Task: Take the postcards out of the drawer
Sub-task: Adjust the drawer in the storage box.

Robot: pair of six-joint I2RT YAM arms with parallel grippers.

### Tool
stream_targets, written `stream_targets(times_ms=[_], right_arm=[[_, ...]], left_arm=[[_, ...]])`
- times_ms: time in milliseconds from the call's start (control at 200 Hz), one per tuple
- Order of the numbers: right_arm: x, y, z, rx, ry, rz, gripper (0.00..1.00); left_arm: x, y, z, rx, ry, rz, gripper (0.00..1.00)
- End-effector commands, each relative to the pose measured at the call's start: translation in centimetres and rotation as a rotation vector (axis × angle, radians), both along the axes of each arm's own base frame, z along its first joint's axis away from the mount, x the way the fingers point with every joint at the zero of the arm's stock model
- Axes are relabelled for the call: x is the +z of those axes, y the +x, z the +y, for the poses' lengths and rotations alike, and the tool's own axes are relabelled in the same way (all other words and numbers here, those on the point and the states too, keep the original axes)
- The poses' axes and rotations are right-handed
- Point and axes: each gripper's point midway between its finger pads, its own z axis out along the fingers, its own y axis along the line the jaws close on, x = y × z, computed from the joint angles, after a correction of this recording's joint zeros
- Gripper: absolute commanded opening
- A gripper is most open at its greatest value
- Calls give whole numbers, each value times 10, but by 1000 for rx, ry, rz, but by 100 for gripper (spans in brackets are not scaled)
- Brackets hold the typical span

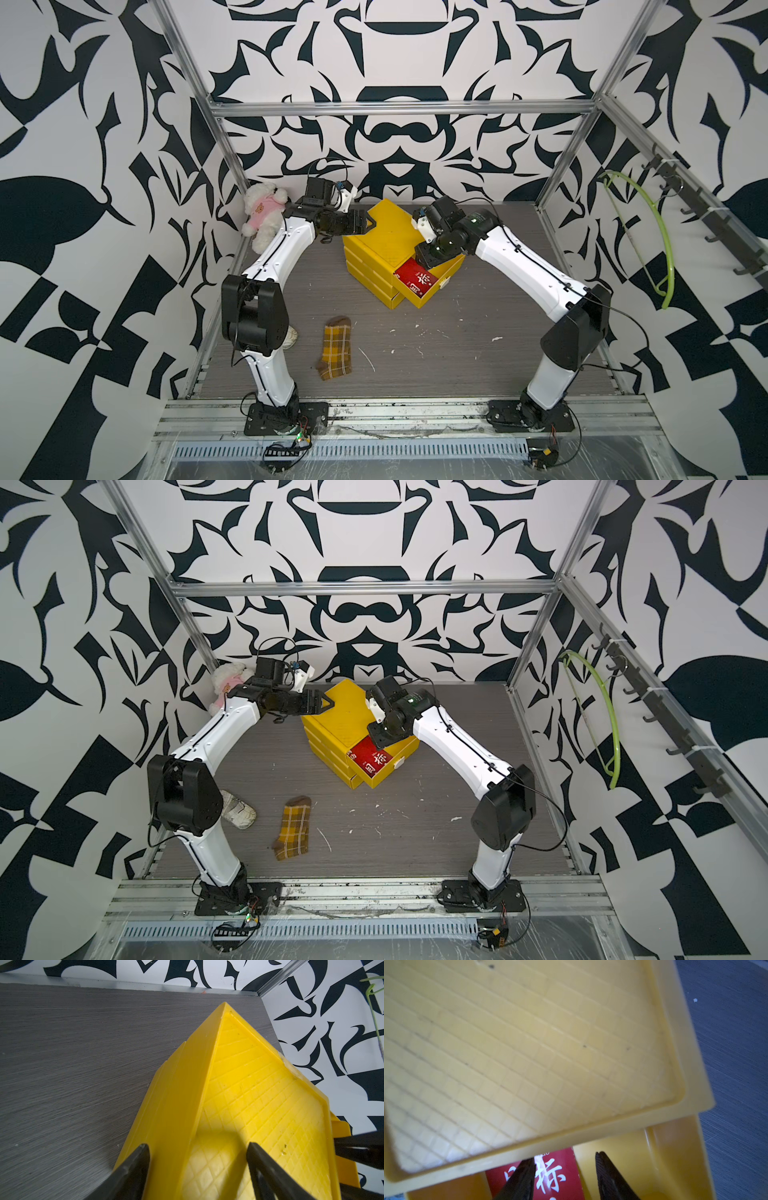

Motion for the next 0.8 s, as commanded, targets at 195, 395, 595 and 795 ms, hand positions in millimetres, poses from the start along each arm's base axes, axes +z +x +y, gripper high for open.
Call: stream_targets(times_ms=[195,395,595,795], right_arm=[[-6,9,7,65,56,-8,54],[-19,7,15,99,64,38,55],[-31,-4,19,114,86,111,55],[-36,-15,30,128,142,172,56]], left_arm=[[-58,-12,17,36,135,158,78],[-56,-12,18,37,138,152,78],[-55,-12,18,38,139,150,78],[-58,-12,18,37,140,160,78]])
